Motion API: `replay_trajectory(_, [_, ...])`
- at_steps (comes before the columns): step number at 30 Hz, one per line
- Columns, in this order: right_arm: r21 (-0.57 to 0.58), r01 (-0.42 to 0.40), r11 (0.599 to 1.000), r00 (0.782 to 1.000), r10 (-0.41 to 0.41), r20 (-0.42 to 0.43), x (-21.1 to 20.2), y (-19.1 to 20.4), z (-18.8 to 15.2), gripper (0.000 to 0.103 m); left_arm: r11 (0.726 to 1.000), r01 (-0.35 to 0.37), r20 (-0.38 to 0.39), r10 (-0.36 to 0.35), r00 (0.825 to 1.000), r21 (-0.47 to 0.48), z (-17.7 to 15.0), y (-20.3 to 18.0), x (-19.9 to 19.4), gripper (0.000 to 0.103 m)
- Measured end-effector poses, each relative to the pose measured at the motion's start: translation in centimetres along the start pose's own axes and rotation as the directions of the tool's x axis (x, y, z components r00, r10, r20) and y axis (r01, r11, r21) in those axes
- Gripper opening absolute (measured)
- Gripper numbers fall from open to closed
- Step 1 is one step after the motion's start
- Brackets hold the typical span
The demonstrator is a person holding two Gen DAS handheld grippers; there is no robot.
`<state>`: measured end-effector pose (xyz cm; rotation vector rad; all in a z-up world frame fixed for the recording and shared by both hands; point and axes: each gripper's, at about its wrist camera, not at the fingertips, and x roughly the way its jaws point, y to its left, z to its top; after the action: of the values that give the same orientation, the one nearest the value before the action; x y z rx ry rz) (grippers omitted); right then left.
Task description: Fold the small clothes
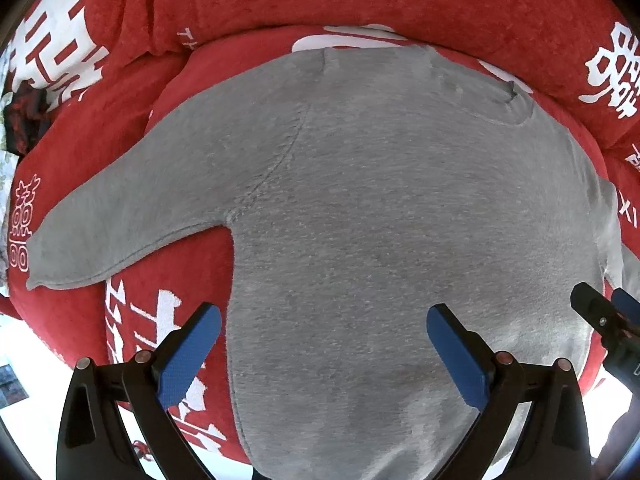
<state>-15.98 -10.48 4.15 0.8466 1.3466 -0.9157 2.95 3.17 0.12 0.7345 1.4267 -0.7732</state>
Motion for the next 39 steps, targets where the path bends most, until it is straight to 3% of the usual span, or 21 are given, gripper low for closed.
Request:
replay_trajectory(1, [-0.004,0.021,1.000,1.000,-0.021,-0.003,0.0,0.2,0.0,0.097,1.000,-0.004,-0.005,0.004,1.000,-0.001,0.0,0.2,0.0,0.103])
replay_trajectory(9, [-0.074,-0.059,0.996,0.997,0.062,0.046,-0.7,4.1,-0.5,0.097,0.994,0.060,0.022,-0.058,0.998,-0.086,0.0,4.4,0.1,0.103])
replay_trajectory(14, [-0.158,-0.086,0.984,0.995,0.093,0.035,-0.7,8.0,-1.1,0.097,0.982,0.060,0.023,-0.057,0.998,-0.178,-0.2,9.7,0.7,0.103])
replay_trajectory(17, [-0.195,-0.109,0.975,0.994,0.112,0.002,-0.5,9.8,-1.5,0.097,0.953,0.108,0.073,-0.091,0.993,-0.283,-0.6,14.3,1.4,0.103])
replay_trajectory(22, [-0.235,-0.141,0.962,0.990,0.140,-0.024,-0.1,12.3,-2.3,0.097,0.844,0.252,0.198,-0.176,0.964,-0.474,-2.7,22.1,3.2,0.103])
replay_trajectory(26, [-0.261,-0.155,0.953,0.988,0.153,-0.028,0.2,14.2,-3.0,0.097,0.686,0.433,0.290,-0.321,0.901,-0.585,-4.6,26.6,6.2,0.103])
replay_trajectory(28, [-0.274,-0.161,0.948,0.987,0.158,-0.033,0.6,15.2,-3.3,0.097,0.631,0.487,0.323,-0.365,0.873,-0.604,-4.8,27.7,7.5,0.103])
replay_trajectory(30, [-0.283,-0.163,0.945,0.987,0.158,-0.040,0.9,15.8,-3.5,0.097,0.607,0.511,0.357,-0.365,0.860,-0.609,-4.5,28.2,7.9,0.103])
replay_trajectory(33, [-0.294,-0.169,0.941,0.986,0.162,-0.045,1.1,16.6,-3.8,0.097,0.548,0.547,0.417,-0.354,0.837,-0.633,-3.9,29.1,8.0,0.103])
replay_trajectory(34, [-0.296,-0.169,0.940,0.986,0.163,-0.045,1.1,16.9,-3.9,0.097,0.538,0.552,0.430,-0.347,0.833,-0.636,-3.8,29.2,8.0,0.100])
replay_trajectory(36, [-0.297,-0.172,0.939,0.985,0.165,-0.046,0.8,17.1,-4.2,0.097,0.555,0.529,0.430,-0.310,0.848,-0.642,-3.6,29.6,7.7,0.088])
replay_trajectory(37, [-0.295,-0.174,0.939,0.985,0.168,-0.047,0.5,17.0,-4.2,0.097,0.574,0.511,0.428,-0.286,0.858,-0.640,-3.5,29.5,7.5,0.068])
replay_trajectory(38, [-0.292,-0.176,0.940,0.984,0.171,-0.043,0.3,17.1,-4.3,0.097,0.601,0.485,0.419,-0.260,0.870,-0.635,-3.3,29.5,7.4,0.036])
replay_trajectory(39, [-0.289,-0.178,0.941,0.984,0.174,-0.039,0.0,17.0,-4.4,0.097,0.617,0.476,0.416,-0.253,0.874,-0.627,-3.0,29.6,7.5,0.023])
